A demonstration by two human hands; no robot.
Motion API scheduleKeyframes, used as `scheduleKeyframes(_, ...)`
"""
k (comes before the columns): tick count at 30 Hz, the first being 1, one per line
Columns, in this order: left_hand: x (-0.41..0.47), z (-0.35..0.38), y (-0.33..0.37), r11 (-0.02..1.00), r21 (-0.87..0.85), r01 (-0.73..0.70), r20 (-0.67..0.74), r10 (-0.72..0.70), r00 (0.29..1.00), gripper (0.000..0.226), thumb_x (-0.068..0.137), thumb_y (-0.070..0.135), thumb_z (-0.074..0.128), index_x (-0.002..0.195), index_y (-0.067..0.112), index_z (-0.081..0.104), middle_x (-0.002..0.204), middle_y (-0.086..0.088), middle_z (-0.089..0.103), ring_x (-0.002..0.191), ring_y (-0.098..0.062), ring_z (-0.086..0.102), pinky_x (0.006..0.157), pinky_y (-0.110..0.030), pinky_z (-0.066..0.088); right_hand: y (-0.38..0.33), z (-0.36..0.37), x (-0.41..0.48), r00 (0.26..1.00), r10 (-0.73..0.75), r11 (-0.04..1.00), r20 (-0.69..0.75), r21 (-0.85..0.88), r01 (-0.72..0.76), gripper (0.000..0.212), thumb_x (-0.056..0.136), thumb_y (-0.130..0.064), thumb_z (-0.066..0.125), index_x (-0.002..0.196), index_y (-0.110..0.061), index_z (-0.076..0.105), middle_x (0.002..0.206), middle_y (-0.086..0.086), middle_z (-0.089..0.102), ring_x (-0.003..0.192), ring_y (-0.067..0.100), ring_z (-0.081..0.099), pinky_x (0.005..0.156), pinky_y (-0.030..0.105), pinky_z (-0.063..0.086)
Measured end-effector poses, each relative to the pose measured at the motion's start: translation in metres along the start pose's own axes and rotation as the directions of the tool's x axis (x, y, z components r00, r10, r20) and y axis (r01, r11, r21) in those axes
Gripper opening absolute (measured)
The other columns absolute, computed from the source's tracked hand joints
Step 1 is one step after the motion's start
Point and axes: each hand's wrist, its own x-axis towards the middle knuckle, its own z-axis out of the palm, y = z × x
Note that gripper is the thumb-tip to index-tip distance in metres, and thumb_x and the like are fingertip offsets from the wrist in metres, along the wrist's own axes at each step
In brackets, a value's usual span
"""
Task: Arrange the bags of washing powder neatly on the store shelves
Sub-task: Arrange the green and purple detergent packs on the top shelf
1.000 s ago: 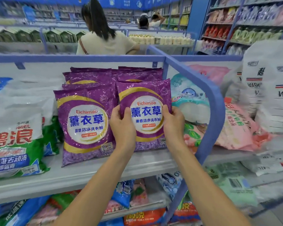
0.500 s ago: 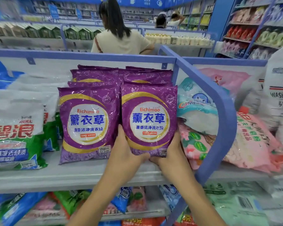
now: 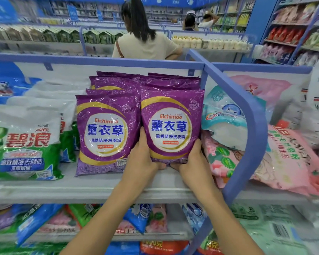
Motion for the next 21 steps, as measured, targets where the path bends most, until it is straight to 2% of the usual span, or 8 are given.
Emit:
scheduleKeyframes(3, -0.009, -0.004, 0.005, 1.0, 0.01, 0.027, -0.029, -0.027, 0.999, 0.108, 0.057, 0.016, 0.096, 0.145, 0.024, 0.035, 0.115, 0.023, 0.057, 0.104, 0.0, 0.057, 0.073, 0.004, 0.038, -0.002, -0.007, -0.008, 1.0, 0.004, 0.998, 0.031, 0.062, -0.006, 0.081, 0.08, -0.015, 0.084, 0.142, -0.016, 0.033, 0.142, 0.003, 0.054, 0.127, 0.023, 0.055, 0.09, 0.026, 0.043)
scheduleKeyframes(7, -0.031, -0.013, 0.018, 0.996, 0.068, 0.059, -0.107, -0.051, 0.993, 0.073, 0.077, 0.017, 0.086, 0.139, 0.014, 0.047, 0.114, 0.017, 0.056, 0.102, -0.001, 0.054, 0.083, -0.014, 0.044, -0.005, -0.01, -0.033, 0.999, 0.03, 0.999, -0.03, 0.028, -0.029, 0.084, 0.094, -0.007, 0.065, 0.16, -0.018, 0.014, 0.159, 0.005, 0.038, 0.14, 0.029, 0.045, 0.105, 0.041, 0.044)
scheduleKeyframes(9, -0.043, -0.019, 0.023, 0.989, 0.141, 0.046, -0.141, -0.026, 0.99, 0.055, 0.084, 0.015, 0.08, 0.132, 0.013, 0.055, 0.108, 0.013, 0.061, 0.095, -0.004, 0.055, 0.087, -0.024, 0.049, -0.002, -0.013, -0.046, 1.0, -0.007, 1.0, -0.02, -0.029, 0.007, 0.077, 0.099, -0.01, 0.059, 0.162, -0.015, 0.014, 0.164, 0.005, 0.031, 0.145, 0.029, 0.039, 0.111, 0.043, 0.041)
scheduleKeyframes(10, -0.05, -0.022, 0.026, 0.983, 0.182, 0.038, -0.142, -0.011, 0.99, 0.049, 0.086, 0.016, 0.078, 0.131, 0.013, 0.058, 0.106, 0.011, 0.064, 0.092, -0.004, 0.055, 0.087, -0.024, 0.049, 0.001, -0.014, -0.051, 0.999, -0.039, 0.998, -0.014, -0.056, 0.038, 0.073, 0.101, -0.015, 0.058, 0.161, -0.015, 0.017, 0.164, 0.005, 0.031, 0.147, 0.027, 0.037, 0.115, 0.042, 0.039)
scheduleKeyframes(12, -0.066, -0.026, 0.027, 0.963, 0.268, 0.019, -0.128, 0.016, 0.992, 0.048, 0.091, 0.022, 0.074, 0.135, 0.012, 0.059, 0.111, 0.009, 0.064, 0.097, -0.006, 0.056, 0.092, -0.021, 0.045, 0.007, -0.016, -0.062, 0.995, -0.097, 0.991, 0.004, -0.088, 0.097, 0.066, 0.103, -0.025, 0.055, 0.16, -0.016, 0.023, 0.165, 0.003, 0.03, 0.15, 0.023, 0.031, 0.12, 0.041, 0.034)
scheduleKeyframes(15, -0.095, -0.034, 0.018, 0.916, 0.402, 0.009, -0.073, 0.022, 0.997, 0.058, 0.098, 0.036, 0.063, 0.149, 0.015, 0.046, 0.142, 0.001, 0.057, 0.132, -0.016, 0.049, 0.107, -0.025, 0.036, 0.014, -0.017, -0.076, 0.984, -0.175, 0.974, 0.024, -0.141, 0.177, 0.061, 0.105, -0.035, 0.051, 0.159, -0.016, 0.03, 0.164, 0.003, 0.032, 0.152, 0.023, 0.028, 0.124, 0.044, 0.028)
scheduleKeyframes(18, -0.127, -0.044, 0.007, 0.872, 0.49, 0.011, -0.037, 0.008, 0.999, 0.057, 0.101, 0.04, 0.058, 0.151, 0.014, 0.046, 0.149, -0.001, 0.053, 0.144, -0.02, 0.039, 0.118, -0.029, 0.028, 0.013, -0.013, -0.096, 0.978, -0.205, 0.955, 0.045, -0.211, 0.21, 0.06, 0.105, -0.037, 0.049, 0.159, -0.014, 0.033, 0.166, 0.003, 0.031, 0.154, 0.022, 0.023, 0.127, 0.041, 0.019)
scheduleKeyframes(21, -0.161, -0.054, -0.003, 0.843, 0.538, 0.003, -0.048, 0.027, 0.999, 0.054, 0.1, 0.039, 0.06, 0.148, 0.015, 0.051, 0.152, 0.0, 0.051, 0.148, -0.02, 0.035, 0.119, -0.023, 0.017, 0.007, 0.001, -0.124, 0.97, -0.227, 0.933, 0.085, -0.265, 0.242, 0.061, 0.105, -0.04, 0.048, 0.158, -0.014, 0.034, 0.166, 0.004, 0.03, 0.156, 0.021, 0.019, 0.129, 0.04, 0.012)
